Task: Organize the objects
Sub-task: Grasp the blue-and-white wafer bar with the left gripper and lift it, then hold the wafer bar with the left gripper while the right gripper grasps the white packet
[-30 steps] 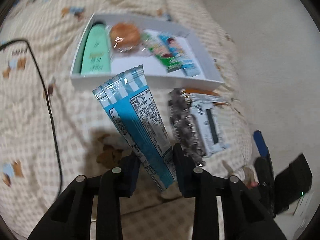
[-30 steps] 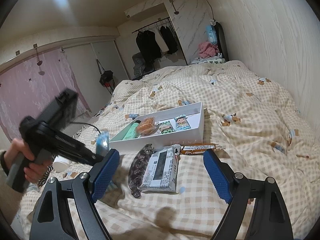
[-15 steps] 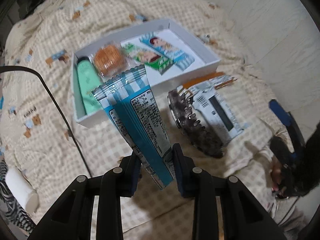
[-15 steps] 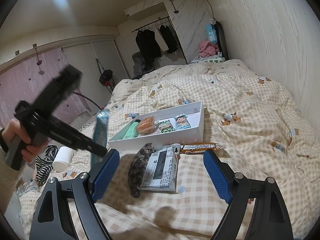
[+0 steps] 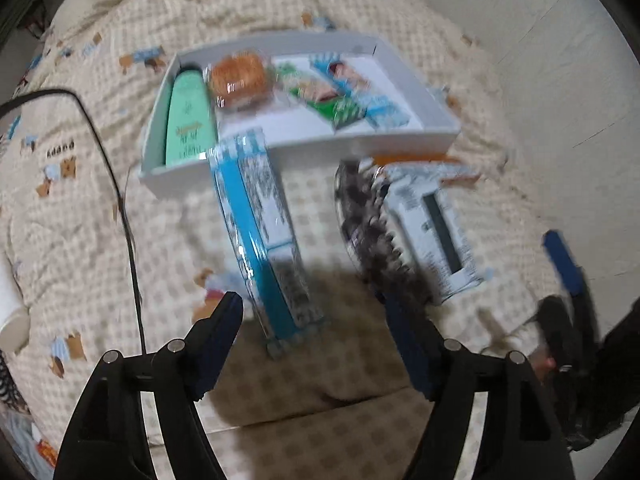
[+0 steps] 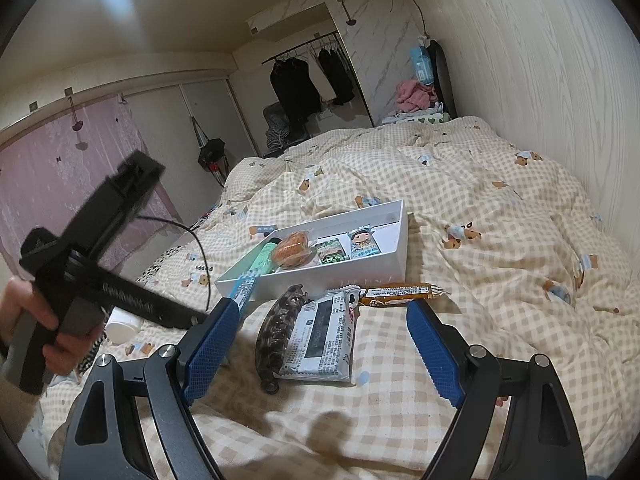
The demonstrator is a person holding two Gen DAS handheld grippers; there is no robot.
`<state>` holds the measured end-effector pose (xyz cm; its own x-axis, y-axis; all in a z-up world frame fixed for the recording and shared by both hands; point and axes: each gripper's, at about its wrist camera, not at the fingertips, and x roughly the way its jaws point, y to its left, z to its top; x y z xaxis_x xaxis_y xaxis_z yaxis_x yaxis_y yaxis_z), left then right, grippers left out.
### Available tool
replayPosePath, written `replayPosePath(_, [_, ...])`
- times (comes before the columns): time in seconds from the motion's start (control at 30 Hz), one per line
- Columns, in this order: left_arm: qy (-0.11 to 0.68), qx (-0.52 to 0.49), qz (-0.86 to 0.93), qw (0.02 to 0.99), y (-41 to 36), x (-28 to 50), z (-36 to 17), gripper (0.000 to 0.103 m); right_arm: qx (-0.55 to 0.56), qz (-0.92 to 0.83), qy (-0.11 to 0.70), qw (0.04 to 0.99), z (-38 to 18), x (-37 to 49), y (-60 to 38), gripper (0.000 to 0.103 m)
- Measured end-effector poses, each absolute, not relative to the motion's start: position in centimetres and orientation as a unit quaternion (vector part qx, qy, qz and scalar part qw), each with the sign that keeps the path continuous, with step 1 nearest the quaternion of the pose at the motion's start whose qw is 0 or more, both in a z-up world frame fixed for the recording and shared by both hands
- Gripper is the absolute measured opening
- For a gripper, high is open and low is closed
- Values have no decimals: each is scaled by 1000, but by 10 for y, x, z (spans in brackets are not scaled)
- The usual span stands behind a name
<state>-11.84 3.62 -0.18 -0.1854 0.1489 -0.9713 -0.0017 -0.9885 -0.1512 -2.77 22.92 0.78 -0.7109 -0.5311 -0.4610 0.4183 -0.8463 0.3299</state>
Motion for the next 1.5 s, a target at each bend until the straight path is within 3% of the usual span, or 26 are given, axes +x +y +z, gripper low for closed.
replayPosePath(0.1, [-70, -632, 771, 28, 34, -119, -12, 74, 279, -919, -104, 257, 8, -28, 231, 87])
replayPosePath(0.13, [-80, -630, 772, 23, 32, -120, -15, 62, 280, -919, -105, 257, 8, -28, 231, 87])
replayPosePath(0.17, [-88, -631, 771, 18, 29, -120, -19, 43, 280, -919, -106, 256, 7, -29, 231, 87])
replayPosePath(0.2, [-87, -632, 770, 11, 26, -120, -22, 37, 280, -919, -107, 256, 7, -29, 232, 87])
replayPosePath(0.27, [-91, -624, 776, 28, 23, -117, -22, 35, 280, -919, -108, 255, 8, -29, 233, 87])
replayPosePath(0.43, [-154, -569, 803, 88, 5, -89, 10, 35, 283, -918, -112, 256, 6, -31, 234, 87])
replayPosePath(0.6, [-81, -515, 849, 81, 6, -79, 34, 35, 282, -918, -112, 256, 6, -30, 234, 87])
replayPosePath(0.7, [-75, -521, 845, 95, 3, -80, 21, 35, 283, -917, -113, 257, 6, -30, 234, 87])
replayPosePath(0.93, [-156, -487, 855, 90, -21, -68, -12, 35, 285, -916, -108, 259, 6, -30, 231, 87])
replayPosePath(1.23, [-160, -452, 874, 78, -19, -56, -21, 34, 276, -924, -50, 260, 13, -25, 211, 87])
replayPosePath(1.5, [-141, -448, 879, 81, -14, -60, -24, 34, 287, -916, -68, 272, 6, -30, 216, 87])
